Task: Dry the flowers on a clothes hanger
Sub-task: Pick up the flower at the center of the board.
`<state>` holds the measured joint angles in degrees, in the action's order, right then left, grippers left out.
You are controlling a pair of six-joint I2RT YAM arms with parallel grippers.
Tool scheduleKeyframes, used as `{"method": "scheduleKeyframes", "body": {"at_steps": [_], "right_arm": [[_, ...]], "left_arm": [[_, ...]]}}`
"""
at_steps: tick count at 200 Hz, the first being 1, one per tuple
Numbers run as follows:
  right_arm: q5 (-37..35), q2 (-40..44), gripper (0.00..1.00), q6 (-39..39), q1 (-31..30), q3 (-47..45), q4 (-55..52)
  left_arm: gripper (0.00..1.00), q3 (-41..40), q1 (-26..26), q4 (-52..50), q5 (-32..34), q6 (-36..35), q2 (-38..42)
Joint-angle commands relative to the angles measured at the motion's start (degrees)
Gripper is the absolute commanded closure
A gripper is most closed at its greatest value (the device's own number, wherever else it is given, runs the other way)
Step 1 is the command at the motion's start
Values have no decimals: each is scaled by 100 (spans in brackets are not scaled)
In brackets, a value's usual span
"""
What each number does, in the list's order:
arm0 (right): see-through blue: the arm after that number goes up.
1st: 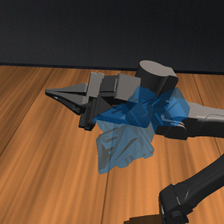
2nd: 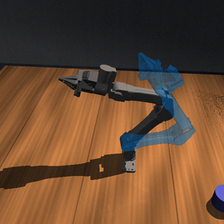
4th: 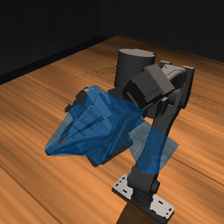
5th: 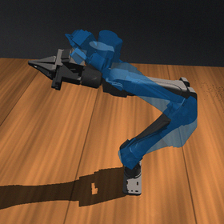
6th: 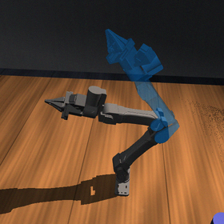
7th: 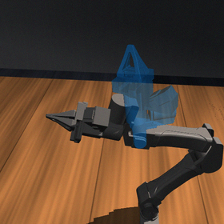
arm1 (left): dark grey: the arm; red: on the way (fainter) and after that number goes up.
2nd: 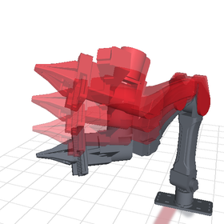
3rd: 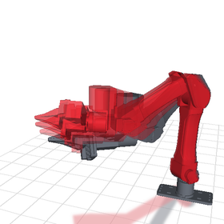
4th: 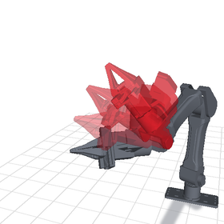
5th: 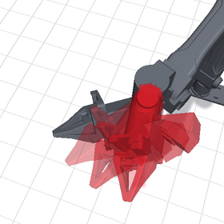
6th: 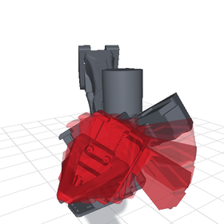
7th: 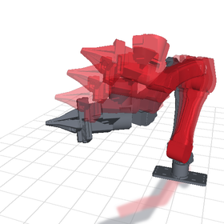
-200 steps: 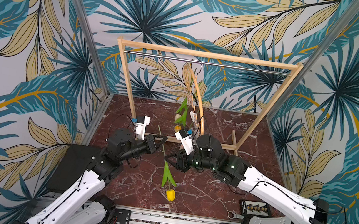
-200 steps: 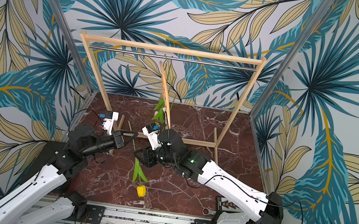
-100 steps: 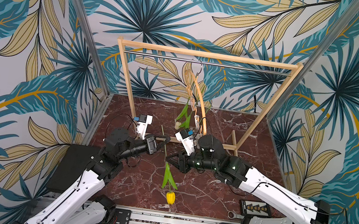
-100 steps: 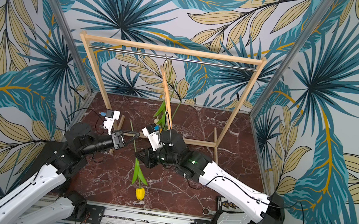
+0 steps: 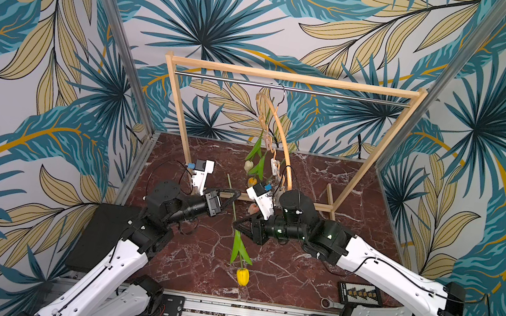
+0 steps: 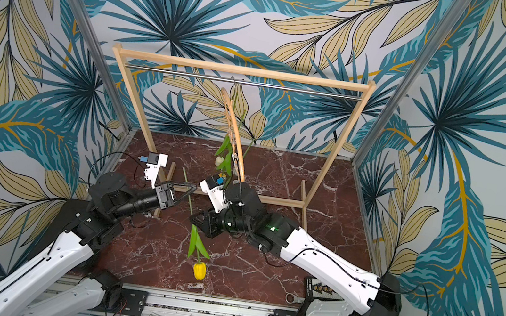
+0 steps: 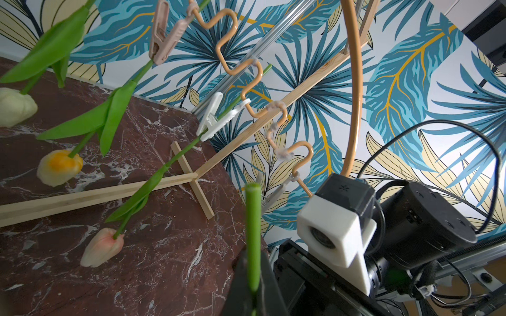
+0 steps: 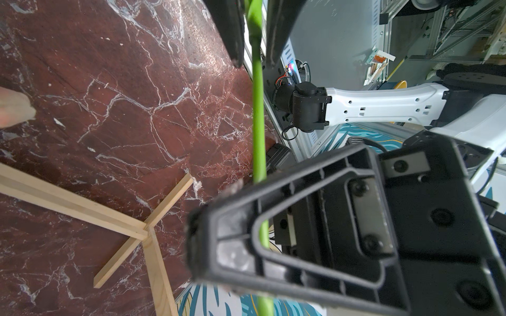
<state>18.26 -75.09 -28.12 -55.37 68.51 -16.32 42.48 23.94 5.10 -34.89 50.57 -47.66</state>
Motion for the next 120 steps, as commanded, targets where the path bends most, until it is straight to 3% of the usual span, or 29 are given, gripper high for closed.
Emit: {"method": "scheduleKeyframes", "body": {"at_steps": [1, 120], "right_arm": [[-83, -5, 80, 9, 17, 67, 145], [-169, -93, 89, -18, 14, 185, 273]], "left_arm": [[100, 24, -37, 198, -125, 6, -26], [100, -187, -34, 688, -56, 215, -112]]}}
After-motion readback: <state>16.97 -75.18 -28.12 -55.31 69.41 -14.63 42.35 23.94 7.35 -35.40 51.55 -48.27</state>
